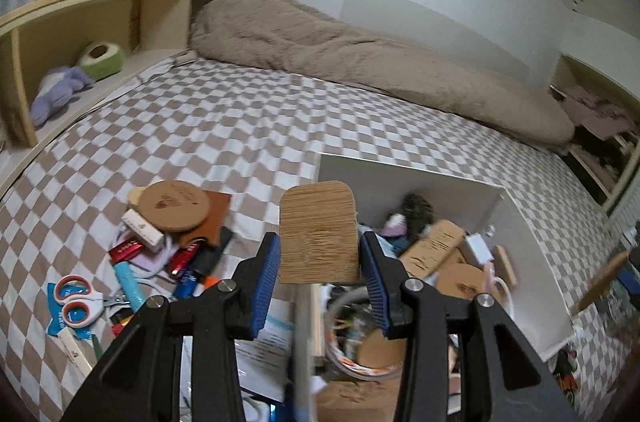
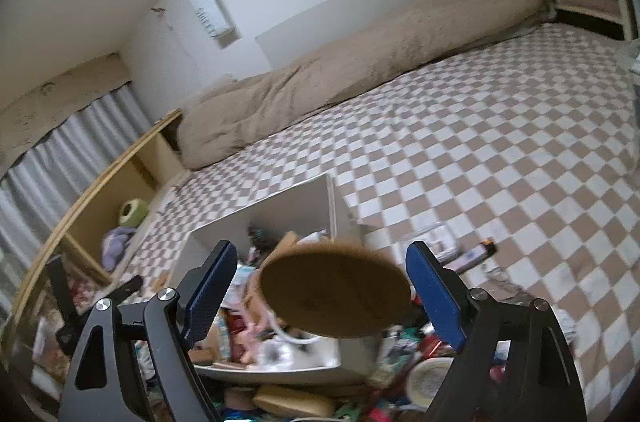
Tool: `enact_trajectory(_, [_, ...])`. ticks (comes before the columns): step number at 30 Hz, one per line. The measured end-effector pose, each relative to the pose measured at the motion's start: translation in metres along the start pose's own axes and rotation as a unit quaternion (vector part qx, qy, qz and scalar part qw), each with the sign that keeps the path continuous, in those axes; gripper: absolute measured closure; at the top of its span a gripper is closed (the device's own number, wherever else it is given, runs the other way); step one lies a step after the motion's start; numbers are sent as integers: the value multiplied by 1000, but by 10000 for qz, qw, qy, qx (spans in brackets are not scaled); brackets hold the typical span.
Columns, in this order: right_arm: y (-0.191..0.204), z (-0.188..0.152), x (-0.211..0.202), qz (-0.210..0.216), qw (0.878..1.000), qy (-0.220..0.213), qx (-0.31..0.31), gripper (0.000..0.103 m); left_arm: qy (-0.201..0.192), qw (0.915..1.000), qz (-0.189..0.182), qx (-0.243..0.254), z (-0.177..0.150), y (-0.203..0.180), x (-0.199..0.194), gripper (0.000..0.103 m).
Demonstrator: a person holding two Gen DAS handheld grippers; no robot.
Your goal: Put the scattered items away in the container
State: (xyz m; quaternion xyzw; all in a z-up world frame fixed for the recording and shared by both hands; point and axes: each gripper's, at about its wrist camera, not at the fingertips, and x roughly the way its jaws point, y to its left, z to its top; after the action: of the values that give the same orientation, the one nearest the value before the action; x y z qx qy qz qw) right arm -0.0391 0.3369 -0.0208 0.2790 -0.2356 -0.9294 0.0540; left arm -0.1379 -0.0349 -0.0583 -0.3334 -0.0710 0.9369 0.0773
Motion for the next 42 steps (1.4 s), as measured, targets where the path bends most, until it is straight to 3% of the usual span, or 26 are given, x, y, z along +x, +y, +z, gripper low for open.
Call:
enact_trajectory(8, [12,-6,3,53,9997,76,-221,16,126,9991,-200,338,-14,-29,-6,62])
enact_trajectory(14, [-21,2,5,-268,9994,25,227,16,248,9984,-300,406,-25,-32,-7,62])
enact_trajectory(20, [-70,3,44,-611,9935,458,843,16,221,9988,-344,274,-25,-29,-9,62])
enact_trajectory(23, [-83,4,73,-689,9906,815,854,16,166,9988,-375,284,-25,-31,-11,62])
enact_trajectory(27, [-79,6,109,-1313,9860,1023,-27,16,165,9985,-402,347,-26,-36,-11,62])
enact_trajectory(32, [-79,-2,137,-1818,9671,1104,-1393,15,230,9978,-448,439,-28,-41,-7,62])
enact_trajectory(36, [-83,-9,142,-1506,9587,1189,-2099,5,226,9974,-502,475,-27,-45,-7,62])
enact_trajectory(39, [-79,-11,144,-1156,9531,1282,-2485,4,189,9972,-531,481,-26,-47,-9,62])
enact_trajectory(42, [-76,-13,152,-1148,9405,1366,-2893,4,181,9971,-557,476,-25,-48,-9,62])
